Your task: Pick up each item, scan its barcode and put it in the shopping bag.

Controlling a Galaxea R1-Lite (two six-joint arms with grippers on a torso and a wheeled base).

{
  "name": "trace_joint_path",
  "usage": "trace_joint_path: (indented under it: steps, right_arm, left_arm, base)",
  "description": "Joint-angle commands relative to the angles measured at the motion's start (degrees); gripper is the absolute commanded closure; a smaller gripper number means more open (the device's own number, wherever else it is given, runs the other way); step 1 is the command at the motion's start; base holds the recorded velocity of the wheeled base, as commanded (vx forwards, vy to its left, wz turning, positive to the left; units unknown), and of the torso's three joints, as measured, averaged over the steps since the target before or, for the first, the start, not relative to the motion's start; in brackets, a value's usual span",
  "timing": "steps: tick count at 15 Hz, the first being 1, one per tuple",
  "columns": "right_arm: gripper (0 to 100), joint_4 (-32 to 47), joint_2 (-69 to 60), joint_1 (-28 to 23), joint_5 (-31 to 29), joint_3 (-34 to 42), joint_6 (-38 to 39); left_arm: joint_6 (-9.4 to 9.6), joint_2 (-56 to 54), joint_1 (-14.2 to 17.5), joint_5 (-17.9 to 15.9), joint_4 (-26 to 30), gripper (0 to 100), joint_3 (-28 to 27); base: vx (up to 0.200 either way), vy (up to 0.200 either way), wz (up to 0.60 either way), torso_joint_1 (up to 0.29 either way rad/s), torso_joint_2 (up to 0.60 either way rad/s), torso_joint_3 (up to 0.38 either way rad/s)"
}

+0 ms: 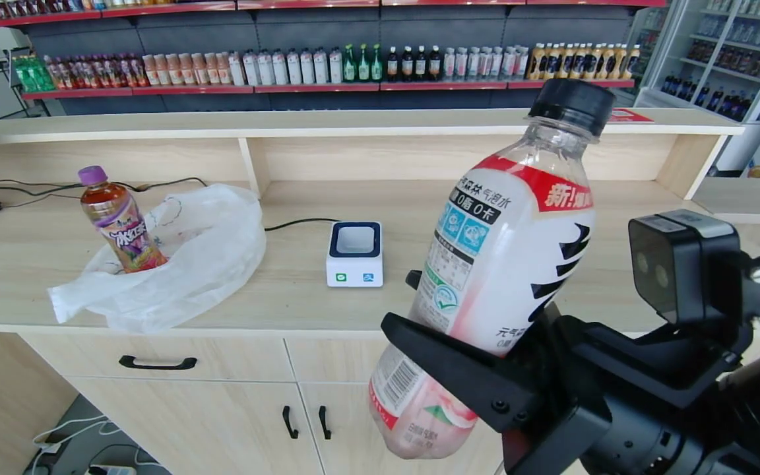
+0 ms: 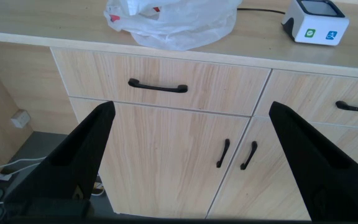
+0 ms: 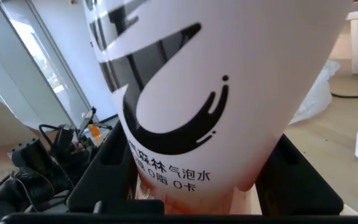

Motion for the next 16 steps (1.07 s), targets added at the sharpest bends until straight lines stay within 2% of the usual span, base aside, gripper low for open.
trace_joint_path:
  steps: [1, 3, 5, 7, 12, 16]
  right_arm:
    - [100, 0.0, 0.7, 0.2, 0.5, -1.3, 1.1]
    - [100, 0.0, 1.0, 1.0, 2.6, -2.0, 4.5]
    - [100, 0.0, 1.0, 3.7, 4.3, -4.2, 7.3]
    - [100, 0.0, 1.1, 6.7, 4.3, -3.4, 9.0]
    - [100, 0.0, 1.2, 7.1, 4.3, -5.7, 16.6]
    - [100, 0.0, 1.9, 7.4, 4.1, -2.5, 25.0]
  left_arm:
    - [-0.01, 0.0, 0.0, 0.0, 0.0, 0, 0.0]
    - [0.08, 0.0, 0.0, 0.0, 0.0, 0, 0.0]
    - [0.08, 0.0, 0.0, 0.0, 0.0, 0, 0.0]
    - [0.08, 0.0, 0.0, 0.0, -0.1, 0, 0.0]
    - [0.08, 0.0, 0.0, 0.0, -0.3, 0, 0.0]
    - [0.08, 0.0, 0.0, 0.0, -0.3, 0, 0.0]
  base:
    - [0.000, 0.000, 0.00, 0.000, 0.00, 0.000]
    - [0.000, 0.000, 0.00, 0.000, 0.00, 0.000]
    - [0.000, 0.000, 0.00, 0.000, 0.00, 0.000]
    - [0.000, 0.000, 0.00, 0.000, 0.00, 0.000]
    - [0.000, 0.000, 0.00, 0.000, 0.00, 0.000]
    - [0.000, 0.000, 0.00, 0.000, 0.00, 0.000]
